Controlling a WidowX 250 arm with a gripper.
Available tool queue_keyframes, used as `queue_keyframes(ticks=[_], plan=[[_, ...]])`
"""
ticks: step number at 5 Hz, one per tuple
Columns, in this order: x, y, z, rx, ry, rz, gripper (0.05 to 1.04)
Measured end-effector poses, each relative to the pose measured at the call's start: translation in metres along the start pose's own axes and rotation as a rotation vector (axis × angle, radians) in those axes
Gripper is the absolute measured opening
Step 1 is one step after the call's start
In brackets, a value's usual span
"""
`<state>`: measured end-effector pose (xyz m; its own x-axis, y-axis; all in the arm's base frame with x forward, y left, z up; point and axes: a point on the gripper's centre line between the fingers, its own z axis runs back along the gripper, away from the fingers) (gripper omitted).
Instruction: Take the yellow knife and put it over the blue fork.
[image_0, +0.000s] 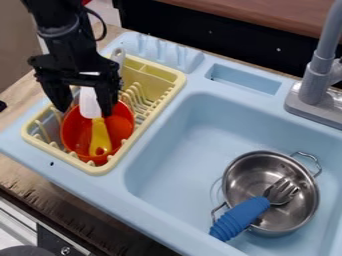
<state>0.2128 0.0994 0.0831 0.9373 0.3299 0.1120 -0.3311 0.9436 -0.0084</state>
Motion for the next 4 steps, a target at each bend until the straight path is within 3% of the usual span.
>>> queue_keyframes(ticks=[2, 4], plan=[[-0.016, -0.005, -0.018, 0.007, 0.006, 0.015, 0.999], [-0.013, -0.01, -0.029, 0.031, -0.05, 0.031, 0.999]])
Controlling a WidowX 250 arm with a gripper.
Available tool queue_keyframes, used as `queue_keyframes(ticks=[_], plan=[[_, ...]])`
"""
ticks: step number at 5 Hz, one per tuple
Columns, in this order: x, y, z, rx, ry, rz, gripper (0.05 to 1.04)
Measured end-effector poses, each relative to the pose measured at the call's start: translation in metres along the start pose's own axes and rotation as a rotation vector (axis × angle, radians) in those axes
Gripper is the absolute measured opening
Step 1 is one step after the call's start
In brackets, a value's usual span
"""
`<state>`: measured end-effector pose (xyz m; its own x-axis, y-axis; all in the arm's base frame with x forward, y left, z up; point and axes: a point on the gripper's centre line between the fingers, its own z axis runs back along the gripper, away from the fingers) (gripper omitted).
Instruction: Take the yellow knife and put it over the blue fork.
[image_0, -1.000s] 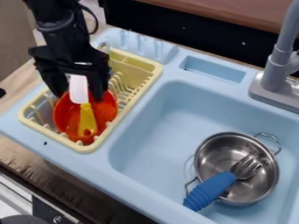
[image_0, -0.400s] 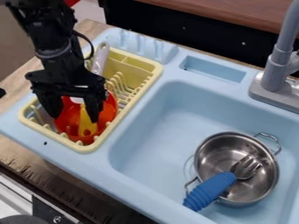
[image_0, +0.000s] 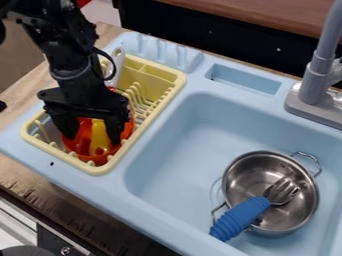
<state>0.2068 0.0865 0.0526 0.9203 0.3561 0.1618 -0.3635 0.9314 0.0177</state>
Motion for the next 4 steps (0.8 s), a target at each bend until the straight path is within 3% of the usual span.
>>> queue_keyframes(ticks=[2, 4], plan=[[0.0027, -0.0012, -0.0099, 0.02, -0.035, 0.016, 0.955], [0.0004, -0.001, -0.0121, 0.025, -0.036, 0.012, 0.412]])
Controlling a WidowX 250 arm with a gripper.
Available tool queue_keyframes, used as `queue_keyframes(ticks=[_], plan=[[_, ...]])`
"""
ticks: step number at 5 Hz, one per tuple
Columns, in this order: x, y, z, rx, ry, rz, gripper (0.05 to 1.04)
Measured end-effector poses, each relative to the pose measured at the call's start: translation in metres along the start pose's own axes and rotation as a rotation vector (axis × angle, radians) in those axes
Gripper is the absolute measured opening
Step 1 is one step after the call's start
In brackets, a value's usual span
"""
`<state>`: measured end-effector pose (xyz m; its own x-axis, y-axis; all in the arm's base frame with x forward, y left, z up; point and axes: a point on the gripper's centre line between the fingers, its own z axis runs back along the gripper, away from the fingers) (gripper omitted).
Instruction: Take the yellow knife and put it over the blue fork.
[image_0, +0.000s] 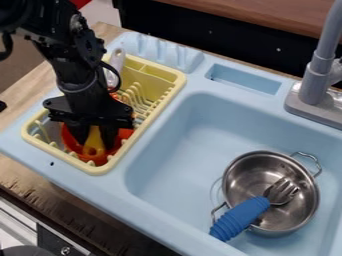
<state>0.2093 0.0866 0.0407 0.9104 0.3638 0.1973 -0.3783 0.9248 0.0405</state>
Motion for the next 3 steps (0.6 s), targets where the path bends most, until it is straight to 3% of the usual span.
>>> queue_keyframes(ticks=[2, 3], plan=[[0.001, 0.006, 0.006, 0.019, 0.03, 0.028, 0.388], [0.009, 0.011, 0.019, 0.007, 0.042, 0.065, 0.388]])
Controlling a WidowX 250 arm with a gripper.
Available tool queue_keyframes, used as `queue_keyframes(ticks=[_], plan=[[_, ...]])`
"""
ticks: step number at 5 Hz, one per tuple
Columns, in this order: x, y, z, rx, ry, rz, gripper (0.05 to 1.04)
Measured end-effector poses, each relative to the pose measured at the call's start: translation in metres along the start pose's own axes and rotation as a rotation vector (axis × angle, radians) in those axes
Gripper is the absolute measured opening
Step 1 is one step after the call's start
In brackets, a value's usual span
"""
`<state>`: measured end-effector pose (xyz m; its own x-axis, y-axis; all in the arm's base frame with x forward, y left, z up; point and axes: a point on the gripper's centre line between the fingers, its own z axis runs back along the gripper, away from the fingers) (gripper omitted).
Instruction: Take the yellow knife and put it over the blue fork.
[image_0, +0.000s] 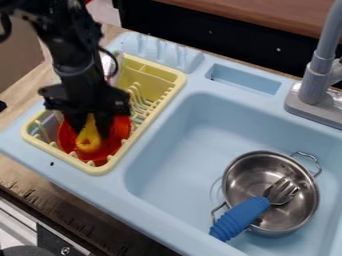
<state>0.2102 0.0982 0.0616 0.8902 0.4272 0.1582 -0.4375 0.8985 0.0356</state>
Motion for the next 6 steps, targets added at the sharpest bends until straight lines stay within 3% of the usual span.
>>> queue_keyframes(ticks=[1, 3, 4, 6], plan=[[0.002, 0.002, 0.009, -0.006, 0.018, 0.023, 0.388], [0.013, -0.013, 0.04, -0.036, 0.096, 0.241, 0.388], [0.011, -0.036, 0.047, -0.033, 0.128, 0.339, 0.388], [-0.007, -0.087, 0.045, -0.079, 0.166, 0.506, 0.388]])
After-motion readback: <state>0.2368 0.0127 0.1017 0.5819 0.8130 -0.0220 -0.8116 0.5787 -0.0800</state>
